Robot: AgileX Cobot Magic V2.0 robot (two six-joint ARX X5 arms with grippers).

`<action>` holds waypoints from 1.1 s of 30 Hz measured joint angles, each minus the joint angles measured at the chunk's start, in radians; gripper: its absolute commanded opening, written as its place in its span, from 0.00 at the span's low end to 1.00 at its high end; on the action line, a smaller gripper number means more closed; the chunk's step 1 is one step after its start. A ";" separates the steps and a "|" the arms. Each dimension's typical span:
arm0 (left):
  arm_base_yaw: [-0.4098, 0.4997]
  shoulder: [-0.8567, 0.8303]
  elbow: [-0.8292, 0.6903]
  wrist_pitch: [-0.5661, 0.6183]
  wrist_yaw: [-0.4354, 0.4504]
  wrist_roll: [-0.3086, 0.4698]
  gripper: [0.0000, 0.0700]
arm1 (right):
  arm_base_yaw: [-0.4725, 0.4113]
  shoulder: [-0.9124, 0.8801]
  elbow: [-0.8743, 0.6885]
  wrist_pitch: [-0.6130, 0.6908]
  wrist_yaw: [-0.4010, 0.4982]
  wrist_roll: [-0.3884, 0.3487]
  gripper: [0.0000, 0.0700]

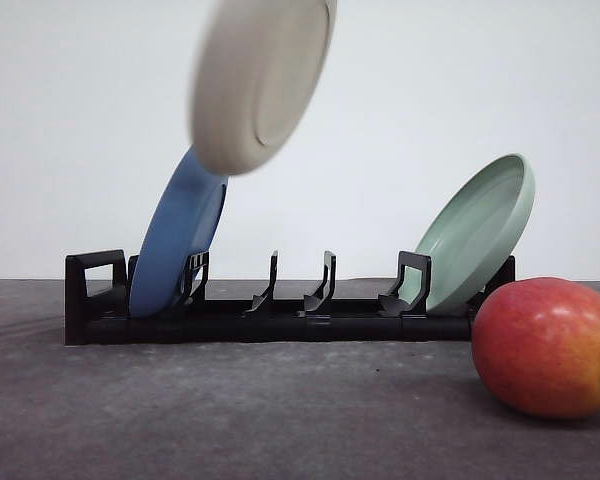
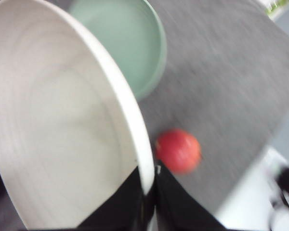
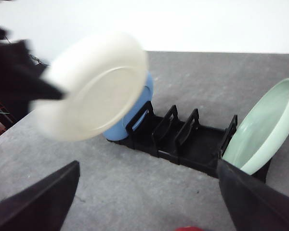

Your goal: Place pomegranate in white plate

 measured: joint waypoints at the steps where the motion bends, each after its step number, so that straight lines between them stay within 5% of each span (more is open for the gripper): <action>1: -0.016 -0.022 0.000 -0.031 -0.001 0.002 0.00 | 0.000 0.000 0.000 -0.003 0.000 0.000 0.83; 6: -0.130 -0.095 0.004 -0.181 -0.036 0.004 0.00 | 0.000 0.000 0.000 -0.004 0.000 0.003 0.83; 13: -0.333 -0.083 -0.076 -0.237 -0.233 -0.009 0.00 | 0.000 0.000 0.000 -0.004 0.000 0.018 0.83; 18: -0.442 -0.060 -0.234 -0.164 -0.362 -0.061 0.00 | 0.000 0.000 0.000 -0.004 0.000 0.022 0.83; 25: -0.477 0.052 -0.437 0.027 -0.448 -0.093 0.00 | 0.006 0.000 0.000 -0.004 0.000 0.026 0.83; 33: -0.492 0.285 -0.476 0.108 -0.560 -0.097 0.00 | 0.006 0.000 0.000 -0.004 0.000 0.026 0.83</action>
